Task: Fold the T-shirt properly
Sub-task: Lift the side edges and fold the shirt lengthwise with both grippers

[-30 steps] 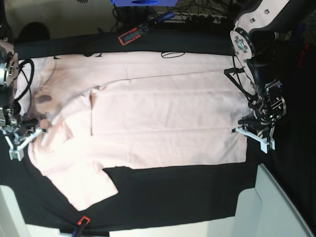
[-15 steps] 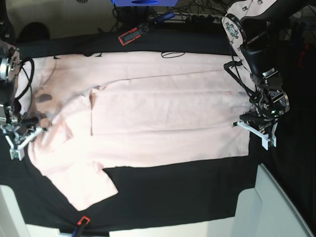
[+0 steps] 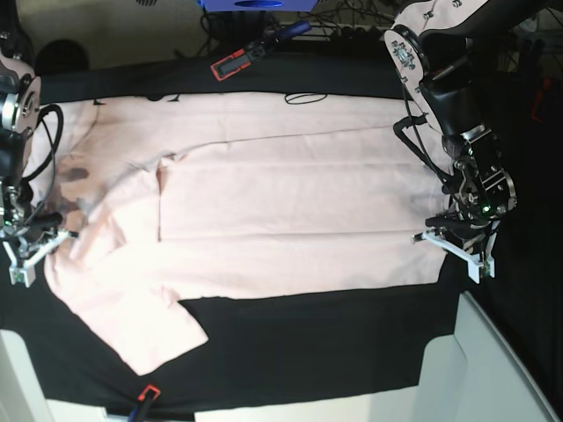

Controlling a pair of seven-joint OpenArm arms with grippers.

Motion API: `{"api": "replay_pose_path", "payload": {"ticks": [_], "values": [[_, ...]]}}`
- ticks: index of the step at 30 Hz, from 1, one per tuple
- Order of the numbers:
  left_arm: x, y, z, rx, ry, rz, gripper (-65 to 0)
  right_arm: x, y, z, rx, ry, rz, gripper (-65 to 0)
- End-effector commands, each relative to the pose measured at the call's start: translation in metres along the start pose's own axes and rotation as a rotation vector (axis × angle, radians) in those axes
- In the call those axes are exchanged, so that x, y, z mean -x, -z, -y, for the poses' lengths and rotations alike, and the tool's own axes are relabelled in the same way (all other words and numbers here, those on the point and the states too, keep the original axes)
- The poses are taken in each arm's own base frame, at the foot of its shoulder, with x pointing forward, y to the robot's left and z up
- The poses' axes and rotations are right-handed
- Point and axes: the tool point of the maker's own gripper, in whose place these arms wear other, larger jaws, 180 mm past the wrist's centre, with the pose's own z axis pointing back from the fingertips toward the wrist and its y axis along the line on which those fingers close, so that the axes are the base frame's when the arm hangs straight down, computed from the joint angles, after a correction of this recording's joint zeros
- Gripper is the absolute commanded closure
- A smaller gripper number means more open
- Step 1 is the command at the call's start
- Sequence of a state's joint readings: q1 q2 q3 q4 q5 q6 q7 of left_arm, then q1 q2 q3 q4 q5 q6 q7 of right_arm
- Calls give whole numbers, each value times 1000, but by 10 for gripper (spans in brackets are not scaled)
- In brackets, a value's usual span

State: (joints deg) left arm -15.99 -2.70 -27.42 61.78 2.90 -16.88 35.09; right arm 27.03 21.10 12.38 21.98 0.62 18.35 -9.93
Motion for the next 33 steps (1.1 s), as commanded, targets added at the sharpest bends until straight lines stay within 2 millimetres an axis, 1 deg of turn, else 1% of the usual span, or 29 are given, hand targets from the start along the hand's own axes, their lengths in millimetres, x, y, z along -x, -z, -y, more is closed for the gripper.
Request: {"api": "replay_pose_path", "payload": {"ticks": [1,6,9,10,12,13,14,17,19,20,22,25,28,29,31,33], "values": [[-25,-3,-2,-4,2,63,0,-35,-7,18,37,-8,87,0],[-22,-3,-3,-4,3,58,0,-46,-11,19,43,-30,125,0],[-21,-3,4,32,24,56,0,-39,-12,20,46,-36,118,0],[-21,-3,6,43,32,58,0,-40,-13,21,47,-38,123,0],[-26,-5,5,46,45,70,0,-37,-15,22,51,-47,126,0],[-28,-7,4,42,49,76,0,-39,-17,23,54,-44,137,0],[-25,-9,3,37,53,76,0,-41,-19,26,62,-34,153,0],[-28,-16,-2,24,63,99,0,-42,-27,36,85,-15,171,0],[-22,-19,-2,21,67,95,0,-43,-31,39,94,-19,159,0],[-22,-20,-3,20,70,99,0,-44,-32,40,96,-19,155,0],[-18,-24,-6,11,78,99,0,-39,-33,40,97,-25,139,0],[-14,-30,-9,0,89,103,0,-37,-36,41,102,-38,142,0],[-16,-36,-11,-9,99,120,0,-28,-36,42,104,-41,114,0],[-19,-38,-11,-11,101,130,0,-24,-36,42,104,-41,100,0],[-17,-43,-13,-19,109,135,0,-22,-36,43,105,-41,92,0],[-16,-46,-13,-22,116,139,0,-13,-35,42,103,-42,78,0]]}}
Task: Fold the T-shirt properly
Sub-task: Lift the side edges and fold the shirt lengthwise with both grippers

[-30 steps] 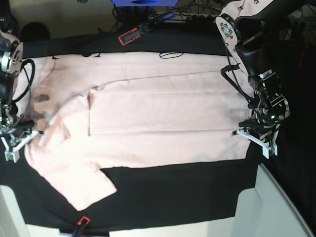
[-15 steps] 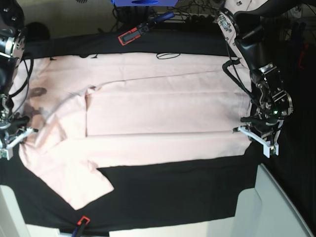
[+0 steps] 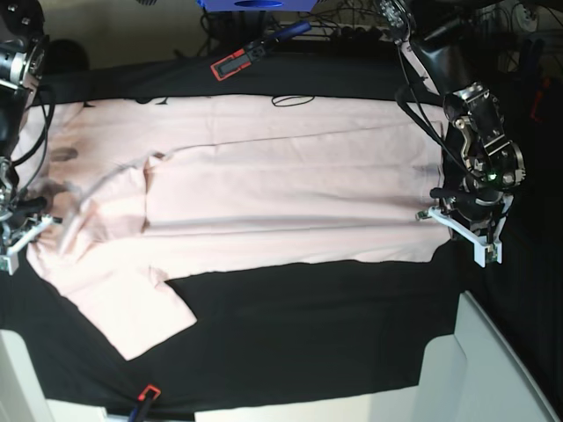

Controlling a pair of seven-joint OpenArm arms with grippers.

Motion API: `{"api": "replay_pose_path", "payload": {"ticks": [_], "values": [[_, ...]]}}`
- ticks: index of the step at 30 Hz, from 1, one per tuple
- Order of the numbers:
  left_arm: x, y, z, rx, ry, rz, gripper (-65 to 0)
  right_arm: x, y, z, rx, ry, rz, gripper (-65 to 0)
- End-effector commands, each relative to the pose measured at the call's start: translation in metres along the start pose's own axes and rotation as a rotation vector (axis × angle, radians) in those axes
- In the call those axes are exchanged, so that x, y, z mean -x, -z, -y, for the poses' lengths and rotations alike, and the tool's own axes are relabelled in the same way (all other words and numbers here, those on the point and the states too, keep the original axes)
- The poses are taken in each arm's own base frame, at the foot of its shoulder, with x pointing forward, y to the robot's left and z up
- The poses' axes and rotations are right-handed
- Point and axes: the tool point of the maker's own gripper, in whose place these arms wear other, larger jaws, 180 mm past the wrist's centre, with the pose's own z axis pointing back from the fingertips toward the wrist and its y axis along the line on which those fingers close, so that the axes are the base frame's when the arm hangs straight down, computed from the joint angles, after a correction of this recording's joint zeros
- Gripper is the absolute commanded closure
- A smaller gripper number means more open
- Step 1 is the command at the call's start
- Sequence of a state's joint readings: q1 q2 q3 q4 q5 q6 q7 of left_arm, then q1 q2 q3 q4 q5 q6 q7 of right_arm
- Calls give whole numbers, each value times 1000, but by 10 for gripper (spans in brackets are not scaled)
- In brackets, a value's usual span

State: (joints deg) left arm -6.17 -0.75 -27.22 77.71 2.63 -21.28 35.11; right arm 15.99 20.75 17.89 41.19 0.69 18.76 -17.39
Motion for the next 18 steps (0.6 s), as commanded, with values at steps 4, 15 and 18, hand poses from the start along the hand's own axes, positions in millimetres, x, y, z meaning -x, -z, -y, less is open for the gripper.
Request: {"api": "replay_pose_path", "payload": {"ticks": [4,15,18], "values": [[-14,-8,12,18,59,53,0,-22,-11,8,33,-31,86,0],[0,-27,25,36,114,55,0,-11,-35,-1,43,-61,92,0],[1,-27,23,33,115,53,0,-10,-34,0,44,-59,89,0]]}}
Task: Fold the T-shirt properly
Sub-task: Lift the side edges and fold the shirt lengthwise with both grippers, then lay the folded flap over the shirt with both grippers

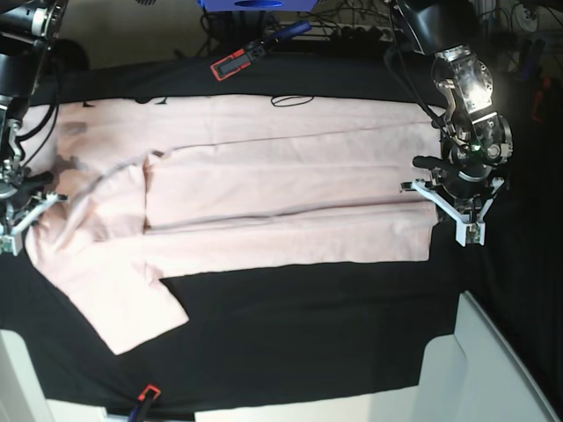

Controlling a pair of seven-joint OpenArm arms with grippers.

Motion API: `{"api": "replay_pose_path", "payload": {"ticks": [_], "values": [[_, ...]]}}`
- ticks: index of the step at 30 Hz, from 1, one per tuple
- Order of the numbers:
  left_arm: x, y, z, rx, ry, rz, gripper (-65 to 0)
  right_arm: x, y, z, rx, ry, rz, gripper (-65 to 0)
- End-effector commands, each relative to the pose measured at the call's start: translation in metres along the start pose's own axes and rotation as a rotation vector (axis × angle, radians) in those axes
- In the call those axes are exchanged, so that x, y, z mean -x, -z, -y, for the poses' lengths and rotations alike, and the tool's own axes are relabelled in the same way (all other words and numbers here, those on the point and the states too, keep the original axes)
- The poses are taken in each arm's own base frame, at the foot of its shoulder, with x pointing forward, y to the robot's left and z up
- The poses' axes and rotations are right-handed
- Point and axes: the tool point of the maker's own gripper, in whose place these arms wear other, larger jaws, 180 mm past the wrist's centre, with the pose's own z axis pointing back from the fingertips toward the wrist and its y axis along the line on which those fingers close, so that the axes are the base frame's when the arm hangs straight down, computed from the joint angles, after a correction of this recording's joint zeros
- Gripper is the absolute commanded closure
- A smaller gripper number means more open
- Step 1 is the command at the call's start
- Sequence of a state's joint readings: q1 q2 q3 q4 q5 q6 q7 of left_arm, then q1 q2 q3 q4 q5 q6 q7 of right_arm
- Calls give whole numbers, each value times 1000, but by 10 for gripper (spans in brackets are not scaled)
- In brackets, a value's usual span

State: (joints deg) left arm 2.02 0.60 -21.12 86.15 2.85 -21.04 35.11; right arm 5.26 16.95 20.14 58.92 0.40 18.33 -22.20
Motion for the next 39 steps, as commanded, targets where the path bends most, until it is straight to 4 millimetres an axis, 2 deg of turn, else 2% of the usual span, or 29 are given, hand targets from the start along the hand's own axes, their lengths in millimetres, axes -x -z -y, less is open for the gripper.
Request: {"api": "replay_pose_path", "payload": {"ticks": [1,5,6,7,9,11,13,14,18,20,32,36,38,39], "values": [[-20,-1,-5,-11,0,58,0,-25,-2,12,25,-3,65,0],[-30,1,-6,-15,-5,76,0,-25,-2,10,21,-4,63,0],[-33,2,-6,-16,-7,78,-20,-25,-2,10,21,-4,63,0],[-34,2,-6,-17,-8,74,-50,-25,-2,10,21,-4,63,0],[-35,4,-10,-26,-20,49,-155,-25,-2,10,21,-4,63,0],[-34,2,-25,-61,-59,23,-264,-25,-2,10,21,-4,63,0],[-29,1,-39,-90,-94,5,-329,-25,-2,10,21,-6,63,0],[-24,1,-43,-97,-106,-5,-339,-25,-2,10,21,-6,63,0],[-7,7,-50,-99,-106,-54,-346,-26,-2,11,23,-8,66,0],[5,12,-44,-80,-117,-86,-346,-27,-2,11,23,-8,67,0],[-5,40,-21,10,-152,-67,-343,-27,-2,10,21,-9,67,0],[-1,45,-13,29,-165,-83,-341,-27,-2,10,22,-10,68,0],[1,46,-11,33,-168,-90,-331,-27,-2,10,22,-10,68,0],[1,46,-11,34,-169,-90,-302,-27,-2,10,22,-10,68,0]]}}
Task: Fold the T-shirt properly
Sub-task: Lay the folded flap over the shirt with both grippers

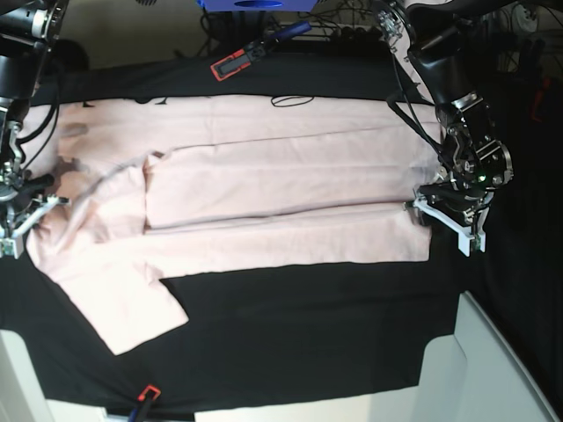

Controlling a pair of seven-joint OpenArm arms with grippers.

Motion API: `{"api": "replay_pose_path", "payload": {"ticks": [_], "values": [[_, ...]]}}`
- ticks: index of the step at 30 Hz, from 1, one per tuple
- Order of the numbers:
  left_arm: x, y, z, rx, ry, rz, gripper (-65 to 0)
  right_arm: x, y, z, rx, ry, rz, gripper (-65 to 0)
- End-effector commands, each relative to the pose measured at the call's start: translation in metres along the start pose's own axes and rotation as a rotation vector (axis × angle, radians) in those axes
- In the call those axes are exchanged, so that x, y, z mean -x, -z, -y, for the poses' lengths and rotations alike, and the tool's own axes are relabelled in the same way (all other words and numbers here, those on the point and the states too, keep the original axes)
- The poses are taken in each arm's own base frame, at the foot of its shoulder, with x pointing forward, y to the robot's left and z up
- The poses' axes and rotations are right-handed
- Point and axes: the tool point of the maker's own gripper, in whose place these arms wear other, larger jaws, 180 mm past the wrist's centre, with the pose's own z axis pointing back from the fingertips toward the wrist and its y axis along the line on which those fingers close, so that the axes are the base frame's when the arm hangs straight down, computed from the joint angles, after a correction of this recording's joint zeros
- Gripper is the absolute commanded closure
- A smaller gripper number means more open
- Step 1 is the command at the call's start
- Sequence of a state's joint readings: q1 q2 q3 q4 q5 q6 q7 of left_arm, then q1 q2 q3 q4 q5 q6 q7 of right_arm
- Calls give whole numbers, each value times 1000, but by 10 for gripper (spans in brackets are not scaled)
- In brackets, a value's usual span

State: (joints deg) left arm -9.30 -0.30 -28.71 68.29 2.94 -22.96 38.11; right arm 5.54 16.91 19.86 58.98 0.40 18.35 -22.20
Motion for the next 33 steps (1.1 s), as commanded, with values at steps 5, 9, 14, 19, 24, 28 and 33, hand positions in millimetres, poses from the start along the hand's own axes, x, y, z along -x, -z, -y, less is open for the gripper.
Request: {"api": "replay_pose_path", "payload": {"ticks": [5,9,14,19,24,28,33], "values": [[-22,-3,-4,-5,10,56,0,-26,-3,13,26,-7,64,0],[-23,-3,-6,-10,16,57,0,-26,-3,13,26,-7,64,0],[-35,-11,-12,-28,12,96,-5,-25,-3,13,27,-8,63,0],[-45,-16,-22,-51,27,116,-175,-25,-3,13,27,-9,62,0],[-45,-15,-23,-49,26,111,-356,-24,-2,13,28,-9,61,0],[-41,-12,-29,-26,-11,87,-383,-24,-2,13,28,-9,61,0],[-54,-17,-53,98,-178,143,-381,-24,-2,13,28,-9,61,0]]}}
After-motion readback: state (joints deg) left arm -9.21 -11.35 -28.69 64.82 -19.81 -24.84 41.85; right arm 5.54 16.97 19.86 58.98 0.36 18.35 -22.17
